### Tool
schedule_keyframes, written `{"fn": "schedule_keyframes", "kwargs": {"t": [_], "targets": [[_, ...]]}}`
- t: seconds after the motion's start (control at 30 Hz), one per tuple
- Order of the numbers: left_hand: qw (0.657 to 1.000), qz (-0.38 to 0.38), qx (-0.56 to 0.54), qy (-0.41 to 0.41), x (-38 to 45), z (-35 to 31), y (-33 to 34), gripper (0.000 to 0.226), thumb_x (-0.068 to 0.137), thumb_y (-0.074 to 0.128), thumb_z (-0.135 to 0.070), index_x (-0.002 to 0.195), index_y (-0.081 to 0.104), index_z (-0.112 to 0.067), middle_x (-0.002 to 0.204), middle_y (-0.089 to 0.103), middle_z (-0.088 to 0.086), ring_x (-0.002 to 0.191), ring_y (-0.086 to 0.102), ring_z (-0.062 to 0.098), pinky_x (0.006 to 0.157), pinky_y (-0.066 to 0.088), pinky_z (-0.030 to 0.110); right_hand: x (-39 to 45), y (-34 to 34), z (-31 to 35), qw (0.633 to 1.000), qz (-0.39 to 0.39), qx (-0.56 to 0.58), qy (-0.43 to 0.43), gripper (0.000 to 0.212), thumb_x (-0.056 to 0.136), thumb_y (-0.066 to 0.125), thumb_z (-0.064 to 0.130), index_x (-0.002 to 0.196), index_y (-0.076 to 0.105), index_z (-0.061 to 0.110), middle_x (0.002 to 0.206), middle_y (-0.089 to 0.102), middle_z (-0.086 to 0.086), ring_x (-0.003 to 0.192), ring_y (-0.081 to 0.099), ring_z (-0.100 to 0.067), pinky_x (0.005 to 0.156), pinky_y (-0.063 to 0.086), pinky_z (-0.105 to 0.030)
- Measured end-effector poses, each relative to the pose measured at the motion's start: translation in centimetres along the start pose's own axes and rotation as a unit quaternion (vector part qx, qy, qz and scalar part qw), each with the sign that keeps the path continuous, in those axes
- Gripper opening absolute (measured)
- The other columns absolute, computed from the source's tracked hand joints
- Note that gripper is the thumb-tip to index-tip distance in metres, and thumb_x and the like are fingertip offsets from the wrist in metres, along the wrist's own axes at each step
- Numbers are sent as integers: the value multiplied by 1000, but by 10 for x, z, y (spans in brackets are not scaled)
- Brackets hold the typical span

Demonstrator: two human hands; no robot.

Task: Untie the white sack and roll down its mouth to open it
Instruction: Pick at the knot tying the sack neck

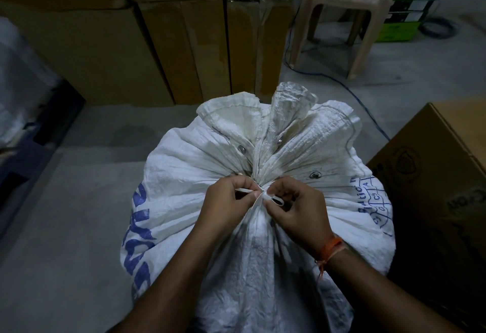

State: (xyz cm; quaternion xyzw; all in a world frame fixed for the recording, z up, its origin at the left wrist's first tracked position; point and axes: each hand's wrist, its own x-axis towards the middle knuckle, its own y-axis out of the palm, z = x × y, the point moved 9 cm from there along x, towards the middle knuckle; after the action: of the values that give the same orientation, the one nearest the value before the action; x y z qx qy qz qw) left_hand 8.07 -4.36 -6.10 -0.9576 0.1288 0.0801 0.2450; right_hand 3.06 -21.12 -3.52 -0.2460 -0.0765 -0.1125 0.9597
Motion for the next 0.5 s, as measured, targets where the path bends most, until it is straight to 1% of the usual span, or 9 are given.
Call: {"fn": "schedule_keyframes", "kwargs": {"t": [0.1, 0.2, 0.37, 0.43, 0.5], "targets": [[1000, 2, 9, 3, 1, 0, 1, 10, 90, 81, -18, 83, 81, -25, 84, 82, -5, 82, 78, 11, 80, 61, 31, 0, 1, -1, 1000, 3, -3, 0, 14, 78, 83, 17, 78, 69, 20, 72, 71, 5, 68, 69, -10, 65, 57, -40], [1000, 7, 13, 6, 0, 0, 0, 7, 91, 80, -20, 86, 82, -25, 85, 82, -6, 83, 77, 10, 79, 60, 31, 0, 1, -2, 1000, 4, -1, 0, 15, 78, 83, 15, 78, 69, 20, 73, 71, 5, 69, 69, -10, 65, 58, -39], [1000, 21, 13, 9, -1, -1, -2, 7, 95, 77, -21, 91, 81, -25, 89, 82, -6, 85, 77, 7, 78, 58, 28, 0, 0, -3, 1000, 1, 8, 5, 15, 78, 84, 14, 78, 70, 20, 73, 71, 6, 68, 69, -8, 64, 58, -31], [1000, 26, -1, 5, -1, -1, -3, 7, 95, 76, -19, 92, 80, -25, 88, 82, -5, 82, 77, 6, 73, 57, 25, 0, 0, -3, 1000, -1, 4, 3, 15, 77, 84, 15, 78, 70, 20, 73, 71, 6, 67, 68, -8, 64, 58, -32], [1000, 24, -7, 1, 0, 0, -3, 8, 94, 76, -19, 92, 80, -26, 85, 82, -3, 78, 76, 8, 70, 53, 23, 0, 0, -2, 1000, 1, 0, 1, 15, 78, 84, 16, 78, 70, 20, 73, 71, 6, 67, 69, -8, 64, 58, -33]]}}
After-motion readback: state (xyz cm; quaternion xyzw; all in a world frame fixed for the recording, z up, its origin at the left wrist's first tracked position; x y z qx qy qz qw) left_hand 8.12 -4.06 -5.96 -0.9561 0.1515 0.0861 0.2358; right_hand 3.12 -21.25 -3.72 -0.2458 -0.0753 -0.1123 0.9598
